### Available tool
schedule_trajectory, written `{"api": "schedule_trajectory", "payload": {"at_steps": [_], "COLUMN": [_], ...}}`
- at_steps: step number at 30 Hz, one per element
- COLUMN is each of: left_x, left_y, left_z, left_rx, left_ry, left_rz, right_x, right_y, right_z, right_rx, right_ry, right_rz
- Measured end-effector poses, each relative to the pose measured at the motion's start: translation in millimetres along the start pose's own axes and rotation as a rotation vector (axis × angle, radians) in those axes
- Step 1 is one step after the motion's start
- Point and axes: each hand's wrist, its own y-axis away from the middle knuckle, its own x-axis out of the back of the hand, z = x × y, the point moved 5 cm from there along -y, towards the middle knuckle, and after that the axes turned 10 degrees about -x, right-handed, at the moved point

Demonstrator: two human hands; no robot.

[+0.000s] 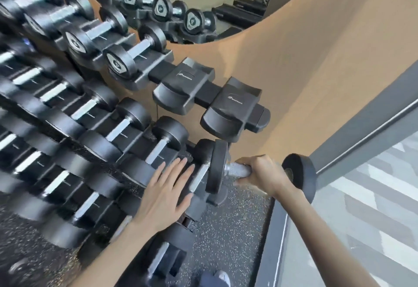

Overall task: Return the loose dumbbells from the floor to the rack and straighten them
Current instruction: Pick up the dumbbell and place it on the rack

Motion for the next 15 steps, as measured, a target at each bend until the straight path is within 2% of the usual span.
{"api": "schedule_trajectory", "payload": {"at_steps": [5, 15], "left_x": [-5.0, -29.3], "left_y": [-41.9, -74.5], "left_z": [29.8, 58.9], "left_rx": [0.117, 0.333], "left_ry": [-0.053, -0.121], "left_rz": [0.011, -0.044], "right_x": [20.1, 30.6], "right_y": [-39.0, -111.4], "right_z": [32.8, 77.1], "right_rx": [0.183, 0.374], "right_ry": [0.067, 0.109], "right_rz": [-0.023, -0.044]}}
